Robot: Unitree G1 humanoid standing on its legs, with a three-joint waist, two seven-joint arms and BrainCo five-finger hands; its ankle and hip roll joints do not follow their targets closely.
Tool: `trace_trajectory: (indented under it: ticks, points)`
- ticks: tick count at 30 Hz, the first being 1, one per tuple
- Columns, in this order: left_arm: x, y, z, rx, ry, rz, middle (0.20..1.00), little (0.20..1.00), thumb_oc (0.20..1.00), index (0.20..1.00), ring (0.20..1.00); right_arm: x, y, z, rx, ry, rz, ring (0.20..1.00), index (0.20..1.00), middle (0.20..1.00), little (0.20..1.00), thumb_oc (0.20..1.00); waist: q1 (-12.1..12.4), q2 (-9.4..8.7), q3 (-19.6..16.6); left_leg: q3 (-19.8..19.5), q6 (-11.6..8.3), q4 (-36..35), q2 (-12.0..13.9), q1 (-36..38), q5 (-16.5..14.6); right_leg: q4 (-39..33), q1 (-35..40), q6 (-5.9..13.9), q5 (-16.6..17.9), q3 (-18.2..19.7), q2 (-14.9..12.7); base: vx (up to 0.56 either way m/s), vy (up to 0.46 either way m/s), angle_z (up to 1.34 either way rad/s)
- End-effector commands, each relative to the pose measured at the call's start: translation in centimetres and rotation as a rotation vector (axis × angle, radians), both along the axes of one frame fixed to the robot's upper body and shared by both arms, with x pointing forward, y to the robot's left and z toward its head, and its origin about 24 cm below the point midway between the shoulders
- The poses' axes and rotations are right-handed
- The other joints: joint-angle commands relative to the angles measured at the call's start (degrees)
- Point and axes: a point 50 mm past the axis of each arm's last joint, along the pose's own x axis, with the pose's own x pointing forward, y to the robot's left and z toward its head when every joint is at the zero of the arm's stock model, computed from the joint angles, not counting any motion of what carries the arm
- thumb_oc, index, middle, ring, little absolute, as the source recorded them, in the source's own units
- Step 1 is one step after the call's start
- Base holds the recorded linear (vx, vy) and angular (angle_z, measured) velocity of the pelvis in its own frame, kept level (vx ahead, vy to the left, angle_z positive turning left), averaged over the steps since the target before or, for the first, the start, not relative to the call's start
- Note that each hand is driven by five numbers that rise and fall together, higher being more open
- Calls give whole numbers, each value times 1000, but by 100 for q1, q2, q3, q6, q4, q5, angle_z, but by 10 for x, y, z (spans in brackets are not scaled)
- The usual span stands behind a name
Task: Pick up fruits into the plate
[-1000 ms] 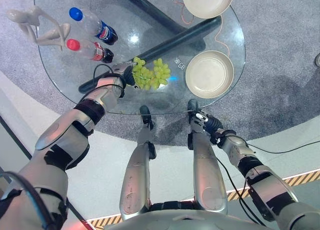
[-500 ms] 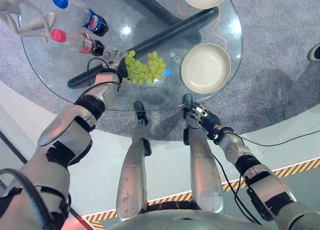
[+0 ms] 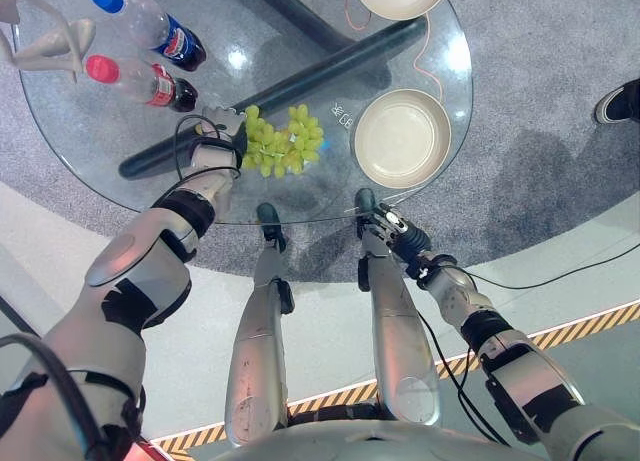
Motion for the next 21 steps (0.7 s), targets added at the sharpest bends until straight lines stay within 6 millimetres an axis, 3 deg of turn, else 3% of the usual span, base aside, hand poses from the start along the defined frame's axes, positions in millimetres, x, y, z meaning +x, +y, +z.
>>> trace_trajectory:
  ticks: [1, 11, 21]
  points:
    - [-4, 11, -20, -13, 57, 61, 200, 200, 200, 200, 200, 1, 8, 6, 31, -36, 33, 1000, 1000, 1000, 1000, 1000, 1, -135, 120, -257, -58, 584, -233, -97, -492, -436, 239, -53, 489, -113, 494, 0, 0, 0]
    - [-7, 16, -34, -59, 49, 66, 200, 200, 200, 200, 200, 4, 11, 7, 51, -32, 38, 1000, 1000, 1000, 1000, 1000, 29, -186, 120, -272, -74, 577, -215, -20, -492, -428, 321, -56, 467, -137, 502, 0, 0, 0]
    - [-10, 14, -45, -183, 38, 19, 200, 200, 200, 200, 200, 4, 14, 6, 58, -42, 49, 1000, 1000, 1000, 1000, 1000, 100, -126, 120, -294, -43, 454, -222, 201, -473, -405, 523, -69, 387, -175, 505, 0, 0, 0]
